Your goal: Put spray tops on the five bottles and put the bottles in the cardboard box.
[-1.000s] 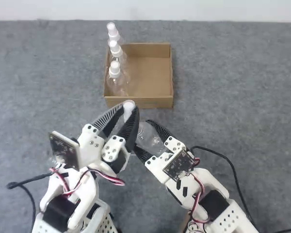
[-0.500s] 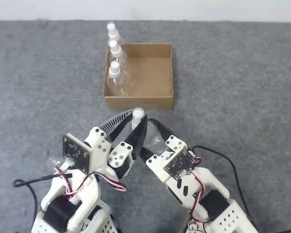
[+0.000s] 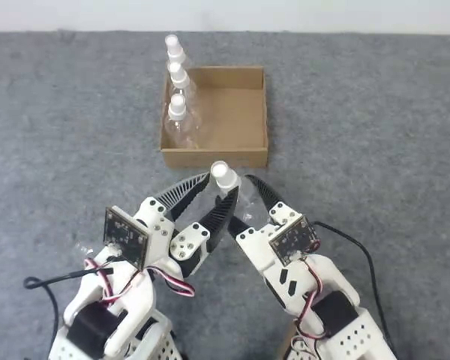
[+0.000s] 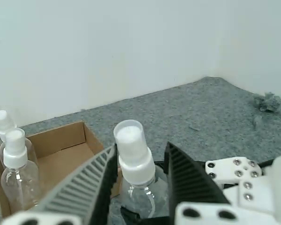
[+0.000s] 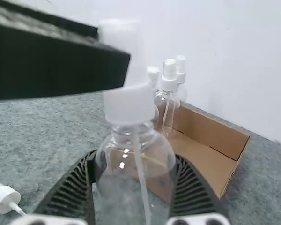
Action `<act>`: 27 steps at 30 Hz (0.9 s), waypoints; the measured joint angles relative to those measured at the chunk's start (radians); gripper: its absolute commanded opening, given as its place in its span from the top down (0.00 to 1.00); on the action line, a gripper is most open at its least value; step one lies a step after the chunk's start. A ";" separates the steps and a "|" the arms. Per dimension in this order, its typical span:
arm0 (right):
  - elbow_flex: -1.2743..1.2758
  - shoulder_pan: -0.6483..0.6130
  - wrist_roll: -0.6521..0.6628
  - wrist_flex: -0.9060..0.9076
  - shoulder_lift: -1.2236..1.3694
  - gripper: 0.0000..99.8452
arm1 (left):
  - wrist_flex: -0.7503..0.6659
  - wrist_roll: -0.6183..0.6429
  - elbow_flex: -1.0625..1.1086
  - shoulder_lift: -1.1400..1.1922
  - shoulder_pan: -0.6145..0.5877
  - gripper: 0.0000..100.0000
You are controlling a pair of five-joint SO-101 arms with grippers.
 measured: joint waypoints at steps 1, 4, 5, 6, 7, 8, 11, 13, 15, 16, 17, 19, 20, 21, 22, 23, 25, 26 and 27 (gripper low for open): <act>0.000 0.000 0.000 0.000 0.000 0.99 | 0.005 0.000 0.000 0.000 0.000 0.85; 0.000 0.000 0.000 0.000 0.000 0.99 | 0.032 0.000 -0.008 0.000 -0.040 0.85; 0.000 0.000 0.000 0.000 0.000 0.99 | 0.043 0.000 -0.018 0.000 -0.048 0.85; 0.000 0.000 0.000 0.000 0.000 0.99 | 0.054 0.000 -0.032 0.000 -0.054 0.85; 0.000 0.000 0.000 0.000 0.000 0.99 | 0.061 0.000 -0.043 0.000 -0.061 0.85; 0.000 0.000 0.000 0.000 0.000 0.99 | 0.066 0.000 -0.051 0.000 -0.064 0.85; 0.000 0.000 0.000 0.000 0.000 0.99 | 0.071 0.000 -0.061 0.000 -0.064 0.82; 0.000 0.000 0.000 0.000 0.000 0.99 | 0.071 0.000 -0.061 0.000 -0.072 0.80; 0.000 0.000 0.000 0.000 0.000 0.99 | 0.071 0.000 -0.064 0.000 -0.072 0.80; 0.000 0.000 0.000 0.000 0.000 0.99 | 0.071 0.000 -0.064 0.000 -0.071 0.80; 0.000 0.000 0.000 0.000 0.000 0.99 | 0.071 0.000 -0.064 0.000 -0.071 0.80; 0.000 0.000 0.000 0.000 0.000 0.99 | 0.071 0.000 -0.078 0.000 -0.087 0.80; 0.000 0.000 0.000 0.000 0.000 0.99 | 0.071 -0.002 -0.087 0.000 -0.107 0.80; 0.000 0.000 0.000 0.000 0.000 0.99 | 0.071 -0.002 -0.098 0.000 -0.130 0.80; 0.000 0.000 0.000 0.000 0.000 0.99 | 0.071 -0.002 -0.107 0.000 -0.155 0.81; 0.000 0.000 0.000 0.000 0.000 0.99 | 0.071 -0.002 -0.114 0.000 -0.183 0.82; 0.000 0.000 0.000 0.000 0.000 0.99 | 0.071 -0.002 -0.117 0.000 -0.222 0.85; 0.000 0.000 0.000 0.000 0.000 0.99 | 0.071 -0.002 -0.117 0.000 -0.235 0.85; 0.000 0.000 0.000 0.000 0.000 0.99 | 0.071 -0.002 -0.117 0.000 -0.253 0.86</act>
